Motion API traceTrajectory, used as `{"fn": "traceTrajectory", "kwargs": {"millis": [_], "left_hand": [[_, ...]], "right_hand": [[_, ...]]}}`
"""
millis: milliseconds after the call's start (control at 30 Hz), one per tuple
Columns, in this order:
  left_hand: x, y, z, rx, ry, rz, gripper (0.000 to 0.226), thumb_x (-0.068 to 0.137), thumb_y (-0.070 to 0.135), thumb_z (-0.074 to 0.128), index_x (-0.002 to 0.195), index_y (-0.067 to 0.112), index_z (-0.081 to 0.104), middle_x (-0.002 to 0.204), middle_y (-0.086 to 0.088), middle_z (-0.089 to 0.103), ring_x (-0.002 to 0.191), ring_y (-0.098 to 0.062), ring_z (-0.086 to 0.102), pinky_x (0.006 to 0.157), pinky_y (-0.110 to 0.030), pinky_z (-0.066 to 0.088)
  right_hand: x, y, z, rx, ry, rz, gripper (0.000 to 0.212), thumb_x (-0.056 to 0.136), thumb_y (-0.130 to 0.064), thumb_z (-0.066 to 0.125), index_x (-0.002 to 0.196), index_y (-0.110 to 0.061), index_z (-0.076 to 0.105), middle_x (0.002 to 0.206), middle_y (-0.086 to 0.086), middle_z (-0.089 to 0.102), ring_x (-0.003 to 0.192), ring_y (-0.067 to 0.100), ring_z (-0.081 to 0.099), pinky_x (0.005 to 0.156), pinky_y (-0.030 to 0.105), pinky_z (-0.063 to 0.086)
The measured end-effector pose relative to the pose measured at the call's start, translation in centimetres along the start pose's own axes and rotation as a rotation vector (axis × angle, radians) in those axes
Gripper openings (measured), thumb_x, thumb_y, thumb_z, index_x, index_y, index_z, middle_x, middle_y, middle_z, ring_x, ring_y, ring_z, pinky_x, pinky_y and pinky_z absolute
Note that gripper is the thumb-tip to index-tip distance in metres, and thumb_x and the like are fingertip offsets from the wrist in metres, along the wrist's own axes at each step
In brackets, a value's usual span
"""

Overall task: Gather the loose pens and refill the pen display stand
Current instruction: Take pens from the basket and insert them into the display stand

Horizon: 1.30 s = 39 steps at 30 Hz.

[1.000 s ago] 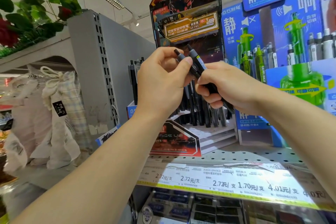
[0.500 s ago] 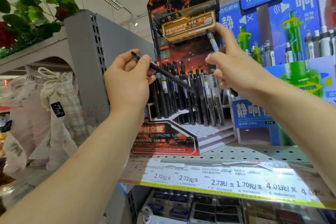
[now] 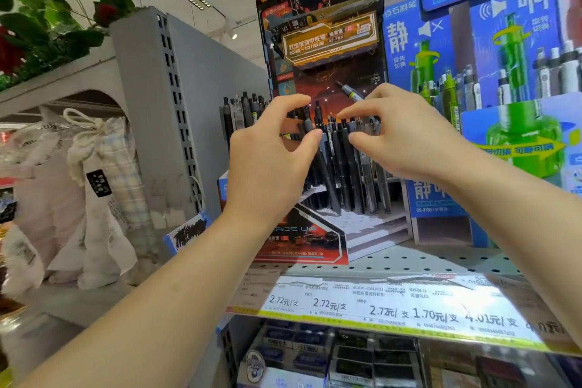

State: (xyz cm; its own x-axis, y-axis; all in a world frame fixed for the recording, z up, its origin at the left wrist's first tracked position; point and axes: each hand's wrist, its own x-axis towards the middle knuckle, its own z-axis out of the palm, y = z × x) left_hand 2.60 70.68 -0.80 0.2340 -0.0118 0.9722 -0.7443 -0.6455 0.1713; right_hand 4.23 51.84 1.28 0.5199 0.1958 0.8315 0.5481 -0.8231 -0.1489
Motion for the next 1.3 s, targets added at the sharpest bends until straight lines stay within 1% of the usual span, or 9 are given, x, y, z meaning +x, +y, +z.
{"fn": "traceTrajectory", "kwargs": {"millis": [133,300,633,733,833,933,1000,1200,1300], "left_hand": [[-0.2,0.3,0.4,0.096,-0.059,0.062,0.025,0.089,0.030,0.074,0.112,0.029,0.064,0.081,0.020,0.064,0.069,-0.002,0.067,0.071,-0.015,0.053],[0.0,0.0,0.6,0.151,-0.067,0.083,0.026,0.088,0.033,0.075,0.112,0.027,0.066,0.082,0.016,0.064,0.067,-0.002,0.067,0.069,-0.008,0.049],[-0.7,-0.6,0.6,0.013,0.048,0.006,0.018,0.087,0.026,0.076,0.103,0.026,0.069,0.080,0.029,0.060,0.076,0.011,0.063,0.070,-0.001,0.045],[-1.0,-0.7,1.0,-0.014,0.071,0.018,0.018,0.088,0.024,0.076,0.104,0.025,0.070,0.083,0.031,0.060,0.077,0.015,0.063,0.071,-0.001,0.046],[-1.0,-0.4,0.9,-0.048,0.104,0.023,0.018,0.088,0.024,0.076,0.104,0.029,0.070,0.085,0.028,0.065,0.079,0.009,0.066,0.075,-0.010,0.053],[0.9,0.0,-0.6,-0.179,0.258,-0.052,0.021,0.084,0.027,0.077,0.095,0.042,0.065,0.084,0.014,0.072,0.079,-0.008,0.072,0.074,-0.037,0.062],[2.2,0.3,-1.6,-0.189,0.310,-0.051,0.020,0.082,0.031,0.076,0.092,0.043,0.063,0.084,0.012,0.072,0.078,-0.010,0.072,0.073,-0.040,0.062],[0.7,1.1,-0.6,0.016,0.093,0.076,0.018,0.086,0.026,0.077,0.102,0.024,0.068,0.079,0.021,0.066,0.074,0.002,0.066,0.072,-0.013,0.053],[0.0,0.5,0.0,0.073,0.018,0.092,0.020,0.086,0.025,0.078,0.104,0.022,0.069,0.076,0.017,0.065,0.075,-0.001,0.065,0.072,-0.013,0.052]], "right_hand": [[0.2,0.3,0.1,0.039,0.029,-0.002,0.035,0.094,-0.038,0.063,0.128,-0.039,0.065,0.124,-0.004,0.053,0.100,0.015,0.051,0.092,0.037,0.047],[0.3,0.5,0.2,0.065,0.021,0.003,0.033,0.093,-0.038,0.063,0.126,-0.040,0.066,0.125,-0.004,0.053,0.094,0.012,0.048,0.089,0.035,0.044],[0.4,0.6,0.2,0.093,0.000,0.022,0.031,0.093,-0.042,0.063,0.123,-0.041,0.066,0.126,-0.004,0.053,0.121,0.018,0.053,0.095,0.035,0.043],[0.4,0.7,0.2,0.095,-0.002,0.023,0.031,0.093,-0.042,0.062,0.124,-0.040,0.065,0.123,-0.007,0.051,0.121,0.018,0.053,0.095,0.035,0.043],[0.5,0.8,0.2,0.103,0.003,0.023,0.031,0.093,-0.043,0.062,0.124,-0.041,0.066,0.118,-0.010,0.048,0.108,0.013,0.053,0.090,0.032,0.041],[0.6,1.0,0.3,0.119,0.006,0.021,0.029,0.093,-0.042,0.062,0.122,-0.041,0.067,0.117,-0.011,0.047,0.105,0.009,0.049,0.088,0.030,0.038],[0.6,1.1,0.3,0.126,0.007,0.018,0.028,0.093,-0.040,0.063,0.120,-0.040,0.068,0.117,-0.009,0.050,0.106,0.010,0.049,0.089,0.029,0.037],[0.7,1.1,0.3,0.121,0.007,0.016,0.026,0.093,-0.041,0.064,0.119,-0.042,0.068,0.114,-0.010,0.050,0.102,0.009,0.048,0.087,0.027,0.035],[0.7,1.1,0.3,0.120,0.010,0.010,0.027,0.093,-0.041,0.064,0.119,-0.041,0.068,0.113,-0.010,0.050,0.102,0.008,0.048,0.087,0.027,0.034]]}}
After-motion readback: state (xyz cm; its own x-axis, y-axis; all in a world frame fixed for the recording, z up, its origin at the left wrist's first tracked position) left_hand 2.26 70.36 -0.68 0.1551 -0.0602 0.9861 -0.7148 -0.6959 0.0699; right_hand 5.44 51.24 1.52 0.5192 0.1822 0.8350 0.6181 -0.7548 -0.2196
